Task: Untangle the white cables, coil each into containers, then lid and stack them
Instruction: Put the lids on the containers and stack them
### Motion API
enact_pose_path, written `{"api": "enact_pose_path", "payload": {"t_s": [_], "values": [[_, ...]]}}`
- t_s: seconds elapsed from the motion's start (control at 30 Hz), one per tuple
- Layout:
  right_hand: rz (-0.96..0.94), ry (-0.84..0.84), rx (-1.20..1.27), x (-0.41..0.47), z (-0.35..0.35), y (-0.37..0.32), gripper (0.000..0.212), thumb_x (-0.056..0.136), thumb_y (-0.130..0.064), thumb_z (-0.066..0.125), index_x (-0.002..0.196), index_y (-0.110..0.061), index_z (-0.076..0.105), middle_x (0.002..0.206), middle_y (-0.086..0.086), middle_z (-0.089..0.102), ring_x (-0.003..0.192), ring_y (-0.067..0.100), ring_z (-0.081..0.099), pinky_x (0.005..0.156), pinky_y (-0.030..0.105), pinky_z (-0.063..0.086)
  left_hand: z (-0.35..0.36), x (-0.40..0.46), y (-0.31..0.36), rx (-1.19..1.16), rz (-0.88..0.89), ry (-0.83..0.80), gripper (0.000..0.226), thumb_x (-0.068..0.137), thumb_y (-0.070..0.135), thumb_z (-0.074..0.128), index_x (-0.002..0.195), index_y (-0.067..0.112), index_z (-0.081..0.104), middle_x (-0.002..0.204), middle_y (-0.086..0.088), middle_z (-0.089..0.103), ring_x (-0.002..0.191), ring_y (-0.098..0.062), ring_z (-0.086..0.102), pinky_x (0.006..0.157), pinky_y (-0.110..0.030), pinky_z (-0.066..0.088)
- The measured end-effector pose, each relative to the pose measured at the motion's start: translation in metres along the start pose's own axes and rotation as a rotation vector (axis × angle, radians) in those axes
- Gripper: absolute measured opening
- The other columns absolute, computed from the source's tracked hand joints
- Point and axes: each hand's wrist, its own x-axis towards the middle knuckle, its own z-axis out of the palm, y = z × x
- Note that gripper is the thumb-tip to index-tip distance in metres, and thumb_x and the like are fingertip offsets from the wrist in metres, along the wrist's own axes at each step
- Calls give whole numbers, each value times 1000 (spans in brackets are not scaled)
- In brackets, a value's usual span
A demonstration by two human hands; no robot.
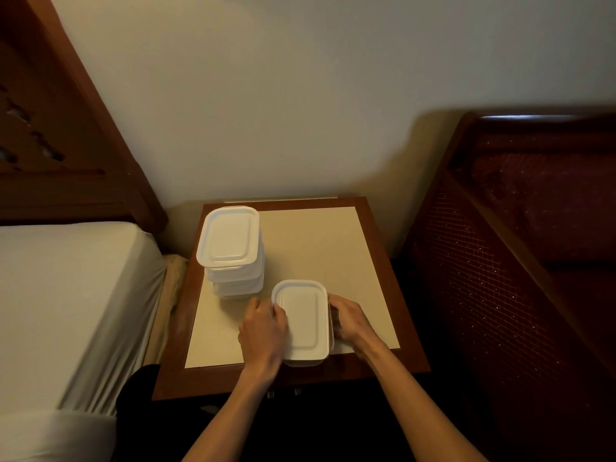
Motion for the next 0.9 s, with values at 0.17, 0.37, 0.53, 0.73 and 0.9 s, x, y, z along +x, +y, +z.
{"api": "enact_pose_path", "payload": {"t_s": [0.17,0.37,0.53,0.73,0.9], "values": [[-222,202,-435,-8,14,9,35,100,-43,43,102,-15,65,96,3,63,91,19,58,74,29,44,1,-3,7,151,-20,-28,27,99,24,42,96,7,62,101,-8,53,75,-28,54,63,-33,36],[-222,265,-496,-8,20,6,32,103,-32,36,99,-15,63,92,-1,64,88,15,56,72,30,43,5,-5,11,252,-65,-134,28,99,22,34,117,15,55,110,-5,60,95,-31,62,69,-37,42],[-196,297,-344,-8,17,1,31,97,-25,51,70,-12,59,62,-4,53,61,11,48,55,24,37,13,-6,-2,60,-46,-113,30,100,23,36,118,16,58,107,-4,60,94,-27,59,76,-38,46],[-163,360,-208,-3,21,2,24,93,-21,57,77,-10,70,70,0,65,69,17,55,65,29,43,24,-5,-7,-45,-14,-98,39,101,17,37,138,12,47,120,-9,56,104,-33,57,83,-40,45],[-350,381,-587,-10,32,5,44,104,-24,39,148,-30,40,127,-9,57,116,12,52,90,23,36,25,-5,-7,-8,34,-196,52,101,20,32,152,21,23,130,-9,50,110,-33,53,88,-44,45]]}}
